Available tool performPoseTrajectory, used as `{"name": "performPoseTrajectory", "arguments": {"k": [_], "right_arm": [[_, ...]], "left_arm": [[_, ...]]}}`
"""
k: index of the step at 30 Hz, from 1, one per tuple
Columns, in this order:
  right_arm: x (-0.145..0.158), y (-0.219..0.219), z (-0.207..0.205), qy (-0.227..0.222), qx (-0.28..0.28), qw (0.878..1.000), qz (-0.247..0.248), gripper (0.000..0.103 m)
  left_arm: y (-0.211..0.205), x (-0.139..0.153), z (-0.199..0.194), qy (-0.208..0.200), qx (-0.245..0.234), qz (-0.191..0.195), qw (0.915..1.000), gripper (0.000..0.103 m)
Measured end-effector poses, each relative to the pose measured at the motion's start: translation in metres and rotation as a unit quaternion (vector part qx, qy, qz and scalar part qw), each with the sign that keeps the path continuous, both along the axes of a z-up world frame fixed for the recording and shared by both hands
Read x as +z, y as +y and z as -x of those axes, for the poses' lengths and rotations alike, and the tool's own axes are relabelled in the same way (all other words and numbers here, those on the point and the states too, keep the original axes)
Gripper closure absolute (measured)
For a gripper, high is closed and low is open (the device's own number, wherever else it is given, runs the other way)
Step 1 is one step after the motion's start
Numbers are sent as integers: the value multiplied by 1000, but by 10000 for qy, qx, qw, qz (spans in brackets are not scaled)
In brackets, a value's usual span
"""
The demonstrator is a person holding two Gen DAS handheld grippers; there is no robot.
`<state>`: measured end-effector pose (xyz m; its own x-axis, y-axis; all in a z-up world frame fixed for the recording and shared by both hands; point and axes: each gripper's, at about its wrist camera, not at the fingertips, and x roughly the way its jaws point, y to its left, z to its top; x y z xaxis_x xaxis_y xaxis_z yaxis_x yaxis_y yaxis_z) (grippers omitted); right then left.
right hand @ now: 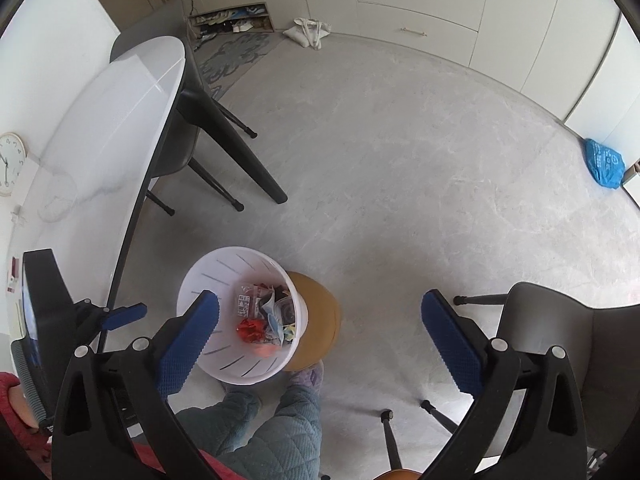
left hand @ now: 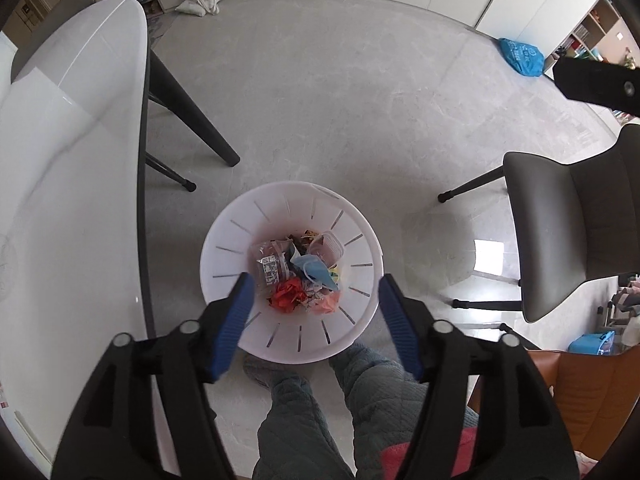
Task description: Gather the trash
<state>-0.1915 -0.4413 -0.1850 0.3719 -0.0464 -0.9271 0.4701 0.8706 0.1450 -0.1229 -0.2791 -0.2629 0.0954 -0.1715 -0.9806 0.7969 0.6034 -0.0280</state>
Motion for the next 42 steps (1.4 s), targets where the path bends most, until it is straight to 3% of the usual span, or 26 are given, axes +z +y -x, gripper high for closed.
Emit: {"name": "performPoseTrajectory", "arguments": {"k": [9,14,19,25,30,38,42], "right_arm": [[9,6,-10,-63,200,9998,60,3],[31,19,-21,-236,387,9989,155,3],[69,49,-44,-658,804,9943,223,3],[118,105,-87,-1243,1540,9797,332,3],[150,162,-117,-1578,2139,9634,352,3],[184,239,-149,-1851,2792,9419,252,3],[211,257,-164,-2036,2833,9363,391,3]], "left_arm": [[0,32,6,-166,177,353,9991,21],[20,75,-7,-365,516,754,9951,17],[61,130,-28,-938,1053,1044,9845,12],[134,195,-56,-1598,2128,1382,9540,8],[192,227,-66,-2034,2849,1430,9258,8],[263,249,-76,-2305,3613,1402,8925,8],[296,280,-86,-2589,3802,1530,8746,8]]}}
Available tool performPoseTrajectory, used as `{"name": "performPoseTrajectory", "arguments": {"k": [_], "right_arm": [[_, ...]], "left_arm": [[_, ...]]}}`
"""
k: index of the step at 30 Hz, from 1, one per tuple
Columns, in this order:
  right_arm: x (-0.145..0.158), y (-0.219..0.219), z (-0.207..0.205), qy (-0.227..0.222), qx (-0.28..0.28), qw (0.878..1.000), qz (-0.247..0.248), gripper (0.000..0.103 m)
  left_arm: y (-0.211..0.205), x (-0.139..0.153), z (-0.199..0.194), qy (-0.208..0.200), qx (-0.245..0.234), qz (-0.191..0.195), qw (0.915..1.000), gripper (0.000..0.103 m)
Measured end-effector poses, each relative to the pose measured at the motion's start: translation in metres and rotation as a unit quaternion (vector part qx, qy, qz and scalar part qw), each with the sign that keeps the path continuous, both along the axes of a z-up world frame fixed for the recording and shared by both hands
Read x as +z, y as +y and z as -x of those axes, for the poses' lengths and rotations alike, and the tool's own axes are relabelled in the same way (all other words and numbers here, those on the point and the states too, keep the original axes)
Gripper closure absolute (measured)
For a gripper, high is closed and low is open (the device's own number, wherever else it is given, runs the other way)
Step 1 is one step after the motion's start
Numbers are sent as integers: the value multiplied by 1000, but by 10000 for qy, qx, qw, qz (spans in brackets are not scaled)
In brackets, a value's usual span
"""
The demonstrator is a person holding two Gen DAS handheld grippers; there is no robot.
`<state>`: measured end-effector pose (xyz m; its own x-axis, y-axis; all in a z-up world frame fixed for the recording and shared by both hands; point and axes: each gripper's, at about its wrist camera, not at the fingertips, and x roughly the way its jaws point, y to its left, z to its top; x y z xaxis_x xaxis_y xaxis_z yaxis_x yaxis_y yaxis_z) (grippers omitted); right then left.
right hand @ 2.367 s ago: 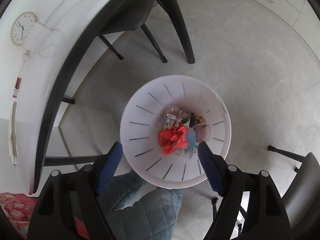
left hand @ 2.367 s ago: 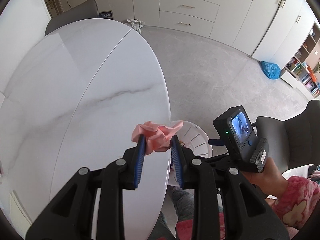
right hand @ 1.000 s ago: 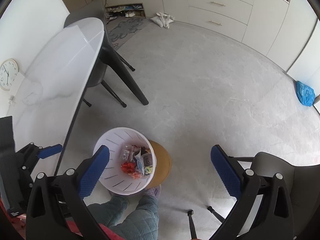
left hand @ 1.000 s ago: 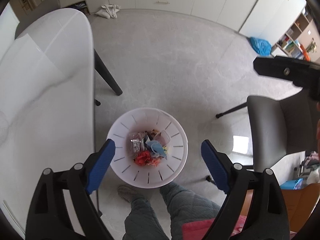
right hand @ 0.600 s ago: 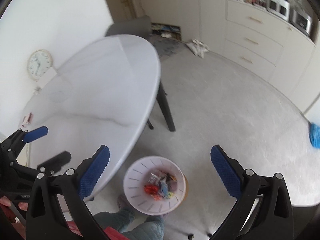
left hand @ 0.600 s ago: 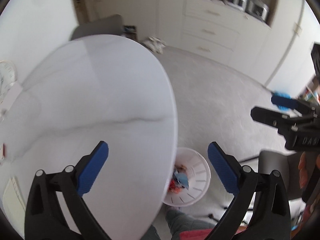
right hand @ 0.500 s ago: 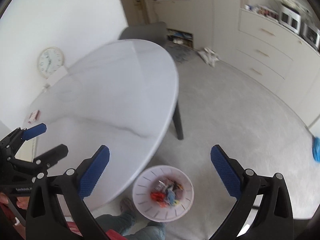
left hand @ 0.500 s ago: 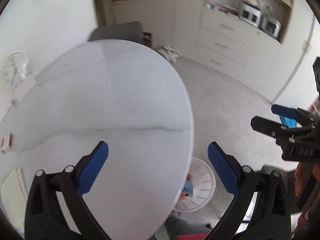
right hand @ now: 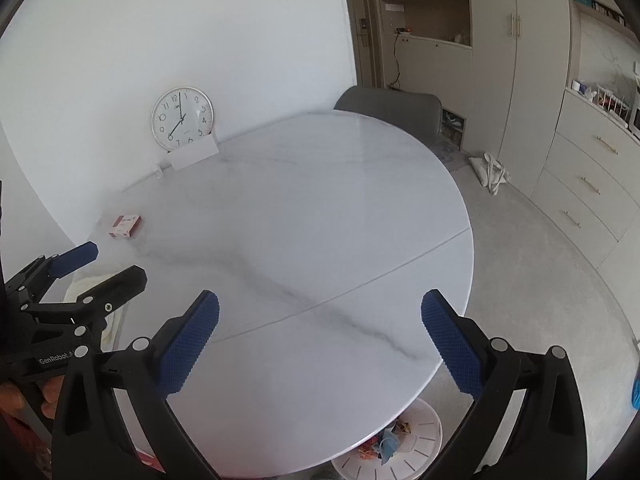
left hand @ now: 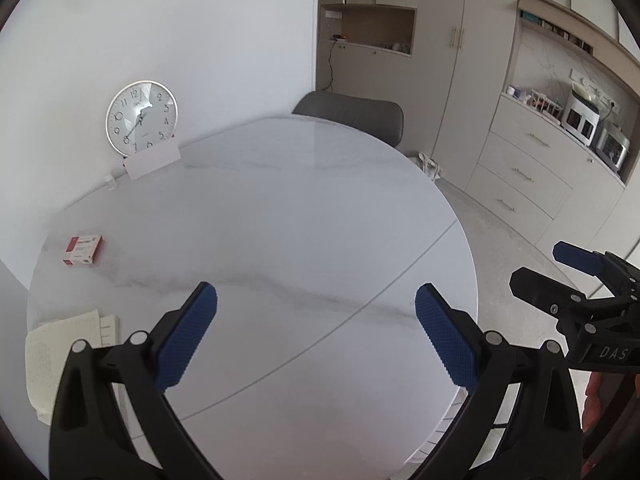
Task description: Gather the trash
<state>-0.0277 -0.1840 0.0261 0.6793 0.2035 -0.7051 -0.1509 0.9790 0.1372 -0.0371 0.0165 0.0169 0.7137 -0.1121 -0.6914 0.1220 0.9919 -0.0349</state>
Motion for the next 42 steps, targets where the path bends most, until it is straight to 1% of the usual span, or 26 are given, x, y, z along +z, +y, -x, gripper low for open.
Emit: {"name": "performPoseTrajectory", "arguments": {"k": [2,5,7,10,12,15,17,20,24,28,31,42], "right_arm": [[16,6,-7,-162,-14,9998,81,3],[56,13,-17,-579,-81,9982,151,3],[83,18,-22,-835,-133,9963,178,3],[128,21,-29,-1145,-351,9927,159,2],[161,22,-30,-1433,-446,9886,82,2],[196,21,-26,-1819,-575,9816,-7,2],[210,20,-23,-2013,-713,9769,-2,2],[214,17,-17,-2112,-789,9742,-78,2],[204,16,-15,-1975,-644,9781,-136,2],[194,21,-14,-1891,-609,9800,60,2],[190,21,-14,-1853,-611,9807,151,2],[189,31,-12,-1819,-520,9814,314,2]], "left_arm": [[11,21,-7,-169,87,-10,9998,8],[25,59,-22,-448,169,-18,9989,8],[34,88,-27,-716,244,-17,9971,8],[44,132,-33,-1164,439,26,9922,8],[48,159,-33,-1430,576,51,9880,8],[51,187,-28,-1708,804,86,9820,8],[52,195,-25,-1762,887,150,9802,8],[51,198,-20,-1698,901,248,9810,8],[45,195,-15,-1662,939,121,9815,8],[43,187,-13,-1607,936,66,9825,8],[43,182,-12,-1528,917,94,9840,8],[45,177,-14,-1428,907,135,9855,8]]}}
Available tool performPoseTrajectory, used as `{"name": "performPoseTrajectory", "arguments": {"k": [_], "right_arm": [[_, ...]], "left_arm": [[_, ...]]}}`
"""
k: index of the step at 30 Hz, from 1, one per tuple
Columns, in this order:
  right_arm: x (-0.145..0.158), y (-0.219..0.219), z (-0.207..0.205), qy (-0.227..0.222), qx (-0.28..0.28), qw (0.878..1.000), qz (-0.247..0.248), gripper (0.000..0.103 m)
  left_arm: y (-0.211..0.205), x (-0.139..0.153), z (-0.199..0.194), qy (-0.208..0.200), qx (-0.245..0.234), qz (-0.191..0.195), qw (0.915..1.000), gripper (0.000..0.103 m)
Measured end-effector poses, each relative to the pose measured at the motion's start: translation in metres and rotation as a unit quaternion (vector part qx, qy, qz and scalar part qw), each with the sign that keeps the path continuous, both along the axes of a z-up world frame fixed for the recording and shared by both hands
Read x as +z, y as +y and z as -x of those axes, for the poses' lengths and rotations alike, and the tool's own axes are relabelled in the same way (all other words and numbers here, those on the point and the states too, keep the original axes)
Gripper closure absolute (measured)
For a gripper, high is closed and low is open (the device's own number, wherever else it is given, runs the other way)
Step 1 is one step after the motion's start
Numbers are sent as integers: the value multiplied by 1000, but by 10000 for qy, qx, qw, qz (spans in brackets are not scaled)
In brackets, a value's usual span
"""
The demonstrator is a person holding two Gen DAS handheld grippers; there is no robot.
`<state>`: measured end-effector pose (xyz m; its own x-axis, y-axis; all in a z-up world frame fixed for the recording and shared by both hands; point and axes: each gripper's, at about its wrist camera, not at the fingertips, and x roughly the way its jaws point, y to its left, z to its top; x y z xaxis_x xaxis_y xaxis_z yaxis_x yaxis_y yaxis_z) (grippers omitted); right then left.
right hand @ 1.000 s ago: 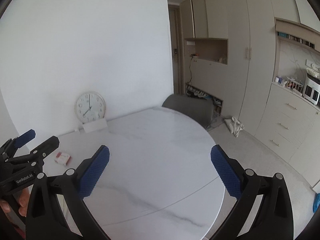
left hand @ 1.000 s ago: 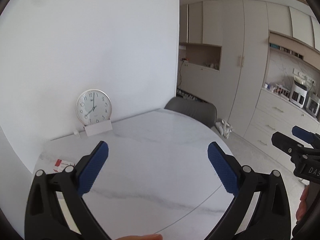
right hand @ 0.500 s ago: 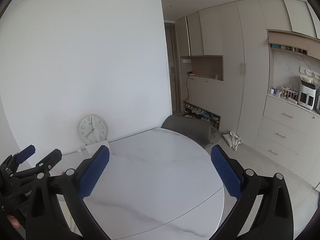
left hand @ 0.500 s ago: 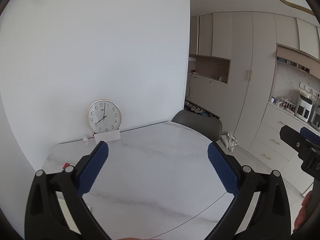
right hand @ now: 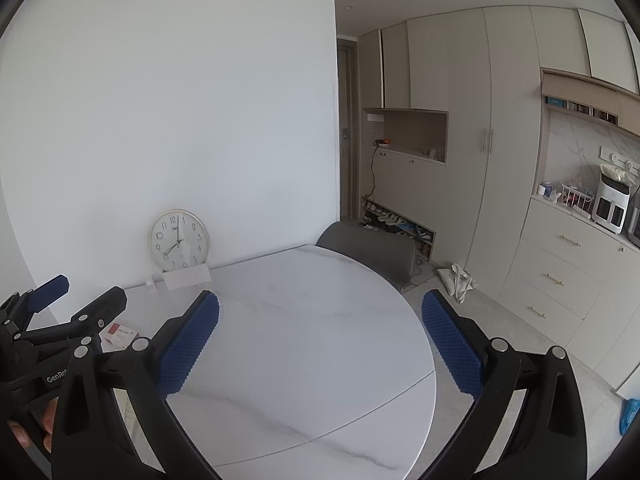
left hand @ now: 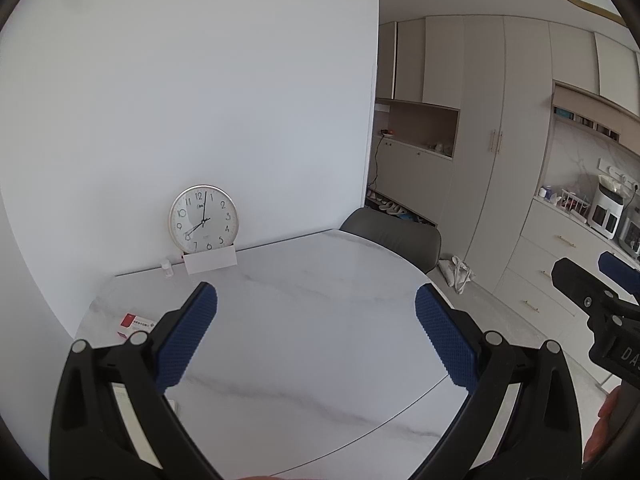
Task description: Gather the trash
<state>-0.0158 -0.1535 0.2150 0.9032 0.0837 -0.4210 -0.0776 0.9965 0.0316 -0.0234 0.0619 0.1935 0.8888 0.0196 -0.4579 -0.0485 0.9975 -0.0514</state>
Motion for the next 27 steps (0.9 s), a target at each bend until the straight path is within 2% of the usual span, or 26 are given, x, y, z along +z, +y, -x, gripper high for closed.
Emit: {"name": "performPoseTrajectory", "arguments": {"k": [27], "right_arm": [[-7,-2,-2,141,-14,9999,11,2]], "left_arm": [[3,-13,-4,135,26,43,9999,8]]}}
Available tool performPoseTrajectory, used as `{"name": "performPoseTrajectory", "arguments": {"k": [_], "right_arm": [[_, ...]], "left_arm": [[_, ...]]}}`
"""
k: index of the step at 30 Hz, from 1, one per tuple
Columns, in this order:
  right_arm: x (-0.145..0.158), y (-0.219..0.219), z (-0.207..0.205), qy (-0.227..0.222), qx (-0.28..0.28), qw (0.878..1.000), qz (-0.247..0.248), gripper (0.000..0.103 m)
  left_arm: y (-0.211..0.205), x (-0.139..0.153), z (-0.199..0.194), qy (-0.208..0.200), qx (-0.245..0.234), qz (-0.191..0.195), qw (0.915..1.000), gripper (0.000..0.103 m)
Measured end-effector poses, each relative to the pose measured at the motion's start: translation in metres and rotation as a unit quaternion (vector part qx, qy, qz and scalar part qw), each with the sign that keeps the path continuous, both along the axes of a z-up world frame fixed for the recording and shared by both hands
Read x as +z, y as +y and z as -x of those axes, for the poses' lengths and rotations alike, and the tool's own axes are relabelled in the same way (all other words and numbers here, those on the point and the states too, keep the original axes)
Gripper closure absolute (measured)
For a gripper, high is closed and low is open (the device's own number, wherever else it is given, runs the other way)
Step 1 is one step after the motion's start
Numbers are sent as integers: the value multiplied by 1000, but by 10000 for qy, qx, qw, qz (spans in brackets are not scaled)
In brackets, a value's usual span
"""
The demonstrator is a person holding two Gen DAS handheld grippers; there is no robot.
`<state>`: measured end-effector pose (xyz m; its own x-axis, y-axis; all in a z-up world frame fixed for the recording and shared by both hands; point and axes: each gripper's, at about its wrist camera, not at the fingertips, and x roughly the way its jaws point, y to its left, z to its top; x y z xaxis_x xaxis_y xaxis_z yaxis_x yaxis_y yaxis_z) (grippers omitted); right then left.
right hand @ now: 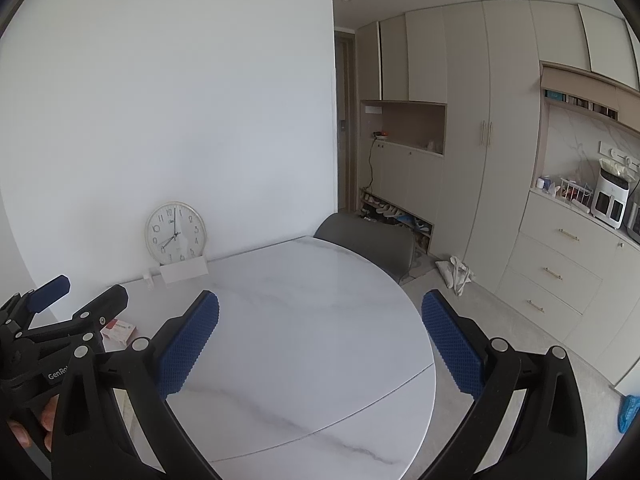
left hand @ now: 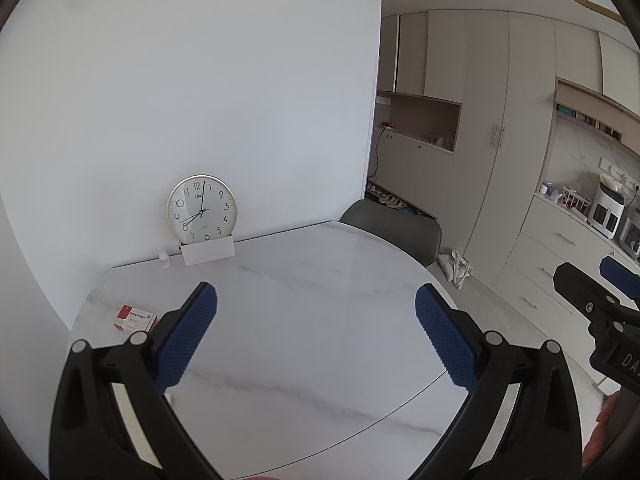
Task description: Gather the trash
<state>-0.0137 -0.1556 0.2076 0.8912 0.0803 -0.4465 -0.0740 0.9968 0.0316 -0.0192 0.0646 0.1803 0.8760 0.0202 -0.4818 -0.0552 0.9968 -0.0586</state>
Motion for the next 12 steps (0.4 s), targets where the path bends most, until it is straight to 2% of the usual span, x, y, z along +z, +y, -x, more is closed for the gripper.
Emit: {"name": "performPoseTrajectory", "arguments": {"k": [12], "right_arm": [[-1,0,-3,42,-26,10000,15,2]], "left_arm": [[0,-4,-4,101,50,-17,9999,8]]}}
